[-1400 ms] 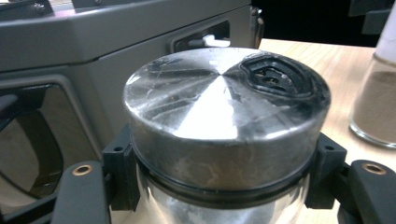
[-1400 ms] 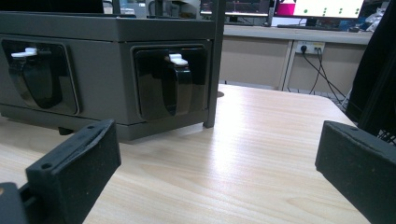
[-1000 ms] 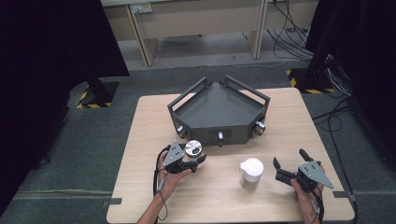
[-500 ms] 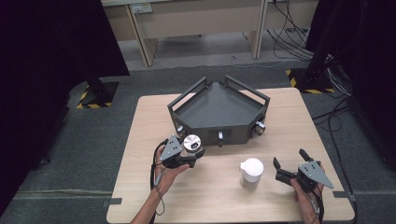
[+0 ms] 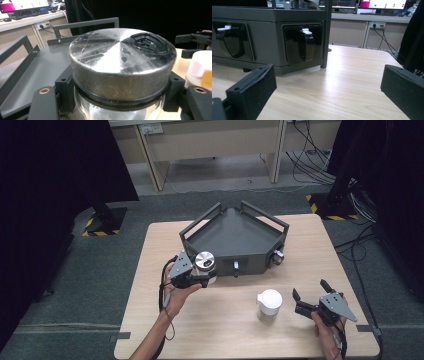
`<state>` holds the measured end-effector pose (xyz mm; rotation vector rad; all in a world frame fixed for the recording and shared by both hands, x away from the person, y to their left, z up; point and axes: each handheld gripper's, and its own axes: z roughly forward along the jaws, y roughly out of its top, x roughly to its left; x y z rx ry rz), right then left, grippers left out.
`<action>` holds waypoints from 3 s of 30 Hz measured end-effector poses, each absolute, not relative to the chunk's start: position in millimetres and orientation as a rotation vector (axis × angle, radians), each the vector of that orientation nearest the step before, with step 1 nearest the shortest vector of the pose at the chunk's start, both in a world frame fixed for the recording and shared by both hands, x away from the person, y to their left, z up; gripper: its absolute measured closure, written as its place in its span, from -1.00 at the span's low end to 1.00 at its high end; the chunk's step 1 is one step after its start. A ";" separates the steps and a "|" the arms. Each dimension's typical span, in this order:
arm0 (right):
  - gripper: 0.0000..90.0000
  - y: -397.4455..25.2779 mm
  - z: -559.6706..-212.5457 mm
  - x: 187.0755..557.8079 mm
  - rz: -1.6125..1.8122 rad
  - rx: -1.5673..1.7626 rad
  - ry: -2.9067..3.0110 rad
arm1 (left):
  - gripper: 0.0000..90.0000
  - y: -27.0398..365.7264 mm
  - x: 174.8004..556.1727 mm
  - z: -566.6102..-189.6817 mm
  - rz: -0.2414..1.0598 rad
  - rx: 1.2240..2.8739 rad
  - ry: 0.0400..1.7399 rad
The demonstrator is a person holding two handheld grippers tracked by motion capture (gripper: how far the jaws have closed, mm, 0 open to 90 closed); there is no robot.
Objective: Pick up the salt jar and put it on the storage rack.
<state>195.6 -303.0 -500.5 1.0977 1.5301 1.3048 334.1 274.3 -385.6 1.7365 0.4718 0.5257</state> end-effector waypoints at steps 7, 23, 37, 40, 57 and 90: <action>-1.00 -303.1 -500.6 195.7 1.306 1.098 1.531 | -0.32 274.0 344.2 -369.4 0.508 1.725 0.477; -1.00 -303.6 -500.3 195.9 1.311 1.107 1.532 | -0.32 262.9 369.6 -335.6 0.569 1.721 0.514; -1.00 -303.9 -500.6 196.1 1.314 1.110 1.530 | -0.32 255.9 405.8 -354.5 0.617 1.669 0.605; -1.00 -304.0 -500.6 196.2 1.313 1.109 1.531 | -0.32 256.0 412.0 -358.3 0.629 1.659 0.634; -1.00 -304.1 -500.7 196.4 1.314 1.112 1.531 | -0.32 256.2 431.7 -377.8 0.645 1.622 0.726; -1.00 -303.6 -500.7 196.3 1.316 1.113 1.533 | -1.00 260.0 412.3 -374.1 0.687 1.622 0.760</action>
